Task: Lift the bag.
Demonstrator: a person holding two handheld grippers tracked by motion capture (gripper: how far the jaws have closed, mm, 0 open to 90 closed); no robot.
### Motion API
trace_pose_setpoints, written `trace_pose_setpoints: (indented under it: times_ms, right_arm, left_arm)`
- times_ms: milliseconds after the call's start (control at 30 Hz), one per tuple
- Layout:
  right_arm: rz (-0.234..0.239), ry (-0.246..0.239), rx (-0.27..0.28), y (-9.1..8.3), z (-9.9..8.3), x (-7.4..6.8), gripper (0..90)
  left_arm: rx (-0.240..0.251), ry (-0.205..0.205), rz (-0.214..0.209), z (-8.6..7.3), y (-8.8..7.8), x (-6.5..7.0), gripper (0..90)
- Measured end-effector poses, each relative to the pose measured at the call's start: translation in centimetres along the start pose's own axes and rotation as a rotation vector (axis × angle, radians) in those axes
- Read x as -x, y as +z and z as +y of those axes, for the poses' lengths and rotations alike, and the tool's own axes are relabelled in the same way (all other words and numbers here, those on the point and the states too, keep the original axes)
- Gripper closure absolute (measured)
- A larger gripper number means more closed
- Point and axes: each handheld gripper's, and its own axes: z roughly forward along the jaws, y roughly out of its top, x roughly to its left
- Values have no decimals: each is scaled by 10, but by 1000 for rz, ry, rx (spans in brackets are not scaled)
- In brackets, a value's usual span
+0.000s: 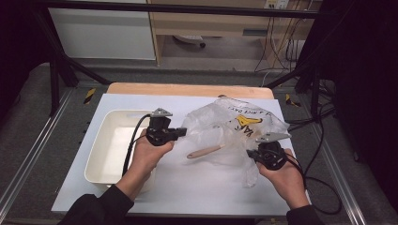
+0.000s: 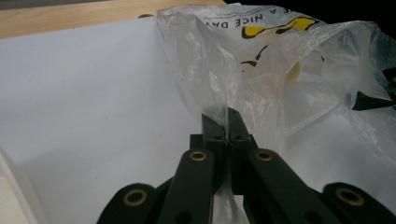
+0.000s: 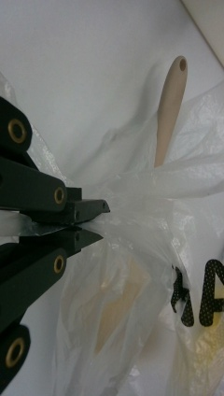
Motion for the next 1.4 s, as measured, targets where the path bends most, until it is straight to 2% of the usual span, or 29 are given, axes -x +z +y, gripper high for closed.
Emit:
trace_pose_setpoints:
  times_ms: [233,600,833,1400]
  right_arm:
    - [11,-7,19,-3,18,2,900]
    - [27,-11,34,-10,36,5,900]
    - [33,-13,39,-15,43,8,900]
    - [22,-4,63,-32,56,18,900]
  left_arm:
    - [14,7,5,17,-9,-5,900]
    - [28,10,7,31,-15,-10,900]
    - [36,4,12,38,-18,-15,900]
    - [49,9,17,47,-27,-17,900]
